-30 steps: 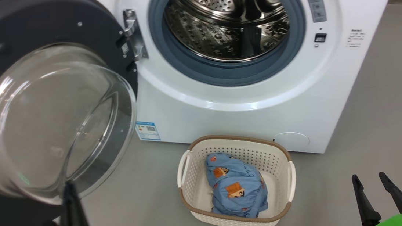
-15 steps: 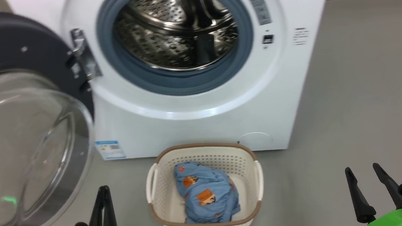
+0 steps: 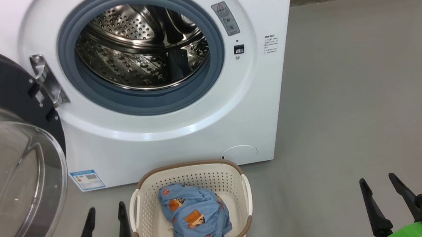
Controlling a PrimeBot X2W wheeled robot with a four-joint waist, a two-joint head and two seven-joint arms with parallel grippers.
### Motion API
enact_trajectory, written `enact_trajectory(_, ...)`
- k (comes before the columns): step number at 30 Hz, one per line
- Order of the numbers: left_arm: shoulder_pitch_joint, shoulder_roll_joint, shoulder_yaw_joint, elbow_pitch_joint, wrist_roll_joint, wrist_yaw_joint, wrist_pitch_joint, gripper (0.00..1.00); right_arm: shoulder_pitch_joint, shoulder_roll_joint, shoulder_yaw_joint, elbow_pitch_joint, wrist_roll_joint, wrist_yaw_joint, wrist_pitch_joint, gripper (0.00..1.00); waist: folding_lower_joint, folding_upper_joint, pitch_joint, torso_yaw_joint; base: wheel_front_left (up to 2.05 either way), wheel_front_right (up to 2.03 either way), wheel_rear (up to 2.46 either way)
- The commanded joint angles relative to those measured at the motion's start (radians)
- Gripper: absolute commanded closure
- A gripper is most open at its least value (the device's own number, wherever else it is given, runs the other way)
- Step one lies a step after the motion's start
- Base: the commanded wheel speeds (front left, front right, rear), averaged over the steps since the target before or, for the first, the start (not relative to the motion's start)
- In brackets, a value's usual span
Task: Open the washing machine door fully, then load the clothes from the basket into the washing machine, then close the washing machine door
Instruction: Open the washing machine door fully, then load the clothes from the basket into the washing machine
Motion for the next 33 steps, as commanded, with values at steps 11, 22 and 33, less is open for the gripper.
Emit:
enact_trajectory(11,0.0,0.033,0.024,-0.009,-0.009,-0.02,-0.01,0.0,-0.006,-0.014,0.027,-0.029,0.0,0.004,0.002,0.0,0.0001,-0.0001,-0.012,0.011,0.0,0.0,0.0)
enact_trajectory(22,0.0,0.039,0.021,-0.009,0.003,-0.024,-0.013,0.0,-0.006,-0.014,0.027,-0.022,0.008,0.004,-0.001,0.0,0.0001,-0.0001,-0.016,0.026,0.0,0.0,0.0)
enact_trajectory(33,-0.006,0.032,0.007,0.011,0.0,-0.03,-0.009,0.0,-0.011,-0.014,0.029,-0.014,0.015,0.004,-0.004,0.0,0.0001,-0.0001,-0.017,0.031,0.0,0.0,0.0)
